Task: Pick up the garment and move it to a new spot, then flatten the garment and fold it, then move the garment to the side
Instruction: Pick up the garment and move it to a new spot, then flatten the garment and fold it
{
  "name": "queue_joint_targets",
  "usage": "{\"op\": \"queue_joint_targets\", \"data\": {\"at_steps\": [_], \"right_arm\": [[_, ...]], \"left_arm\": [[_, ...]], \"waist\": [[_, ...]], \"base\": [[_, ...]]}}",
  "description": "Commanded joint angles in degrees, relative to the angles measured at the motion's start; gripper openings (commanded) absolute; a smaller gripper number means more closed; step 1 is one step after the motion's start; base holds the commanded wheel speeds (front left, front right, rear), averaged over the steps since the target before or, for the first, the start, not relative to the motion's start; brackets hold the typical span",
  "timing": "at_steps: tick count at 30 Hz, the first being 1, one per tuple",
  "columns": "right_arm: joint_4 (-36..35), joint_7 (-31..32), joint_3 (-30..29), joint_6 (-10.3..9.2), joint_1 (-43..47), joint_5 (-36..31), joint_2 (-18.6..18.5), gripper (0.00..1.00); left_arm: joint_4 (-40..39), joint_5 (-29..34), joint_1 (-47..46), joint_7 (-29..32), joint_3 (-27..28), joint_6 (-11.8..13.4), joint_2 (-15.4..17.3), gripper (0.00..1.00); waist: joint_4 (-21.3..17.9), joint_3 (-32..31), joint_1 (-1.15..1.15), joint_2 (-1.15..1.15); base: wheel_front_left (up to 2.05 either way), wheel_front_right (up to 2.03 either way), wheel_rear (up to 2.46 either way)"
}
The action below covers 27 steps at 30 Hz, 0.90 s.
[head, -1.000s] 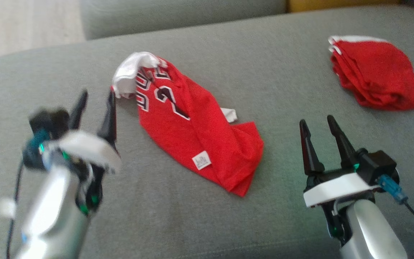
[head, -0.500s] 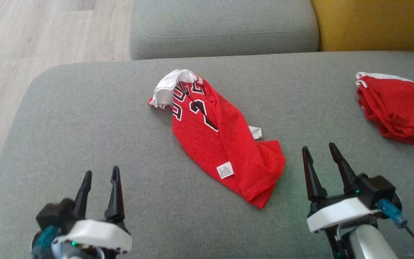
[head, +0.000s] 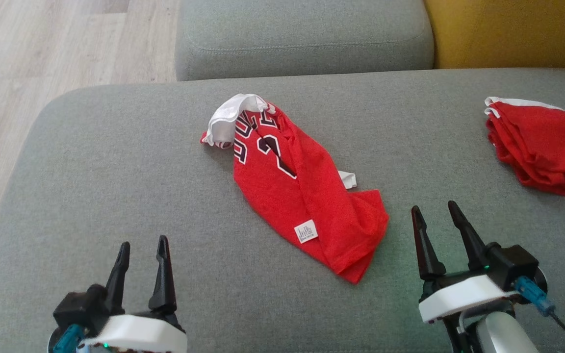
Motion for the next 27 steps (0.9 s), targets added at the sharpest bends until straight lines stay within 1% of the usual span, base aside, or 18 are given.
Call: {"op": "queue_joint_targets", "data": {"at_steps": [1, 10, 14, 15, 20, 27], "right_arm": [[-1.6, -0.5, 1.5, 0.37, -1.8, 0.2, -0.1, 1.00], [-0.3, -0.4, 2.4, 0.37, -1.8, -0.1, -0.1, 1.00], [1.1, 0.4, 5.1, 0.37, -1.0, -0.7, -0.1, 1.00], [2.1, 0.9, 6.8, 0.37, -0.5, -0.3, -0.1, 1.00], [5.2, 1.7, 10.5, 0.37, -0.3, 1.6, -0.1, 1.00], [9.5, 2.1, 12.4, 0.37, -1.4, 2.9, -0.1, 1.00]], "left_arm": [[-1.5, 0.6, -1.7, -0.7, 2.4, -0.3, -0.3, 1.00], [-1.0, 1.2, -1.7, -0.7, 2.6, -1.1, -1.1, 1.00], [-1.2, 1.5, -1.9, -0.7, 2.5, -1.3, -1.4, 1.00], [-1.3, 1.6, -2.1, -0.7, 2.5, -1.4, -1.5, 1.00], [-1.3, 2.0, -2.8, -0.7, 2.4, -1.7, -1.9, 1.00], [-0.9, 2.4, -3.5, -0.7, 2.2, -2.2, -2.3, 1.00]], "waist": [[-0.1, 0.0, 0.00, 0.00], [0.2, 0.5, 0.00, 0.00], [1.0, 1.4, 0.00, 0.00], [1.5, 2.1, 0.00, 0.00], [2.9, 4.0, 0.00, 0.00], [4.6, 5.6, 0.00, 0.00]], "base": [[0.00, 0.00, 0.00], [0.00, 0.00, 0.00], [0.00, 0.00, 0.00], [0.00, 0.00, 0.00], [0.00, 0.00, 0.00], [0.00, 0.00, 0.00]]}}
